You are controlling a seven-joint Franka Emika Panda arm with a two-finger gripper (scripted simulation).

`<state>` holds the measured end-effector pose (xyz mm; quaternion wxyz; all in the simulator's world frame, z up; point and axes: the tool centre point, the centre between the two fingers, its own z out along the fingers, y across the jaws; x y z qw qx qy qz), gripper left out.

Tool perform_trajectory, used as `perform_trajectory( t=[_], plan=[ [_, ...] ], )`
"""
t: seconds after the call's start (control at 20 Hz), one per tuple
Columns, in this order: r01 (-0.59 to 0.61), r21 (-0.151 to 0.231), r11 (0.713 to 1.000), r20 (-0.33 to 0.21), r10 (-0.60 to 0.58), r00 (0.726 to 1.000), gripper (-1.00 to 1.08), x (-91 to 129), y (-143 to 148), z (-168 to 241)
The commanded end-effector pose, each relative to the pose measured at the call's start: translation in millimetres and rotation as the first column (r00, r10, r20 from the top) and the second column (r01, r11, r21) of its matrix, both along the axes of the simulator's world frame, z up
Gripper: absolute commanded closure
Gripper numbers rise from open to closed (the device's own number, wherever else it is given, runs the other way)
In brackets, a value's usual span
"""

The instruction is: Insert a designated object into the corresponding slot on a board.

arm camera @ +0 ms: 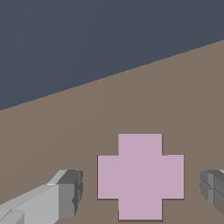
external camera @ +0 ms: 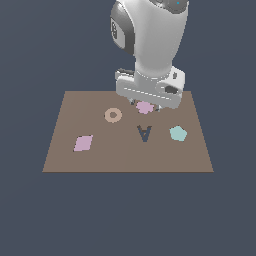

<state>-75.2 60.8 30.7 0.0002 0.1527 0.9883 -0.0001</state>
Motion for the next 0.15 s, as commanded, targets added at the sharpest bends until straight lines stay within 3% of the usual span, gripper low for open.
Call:
perform_trajectory(
  t=[0.0,0.1],
  plan=[
    [0.0,0.0,1.0,0.0,0.0,1.0,-0.92,0.1,0.0,0.0],
    [0.0,0.0,1.0,0.0,0.0,1.0,-0.92,0.1,0.0,0.0]
  ],
)
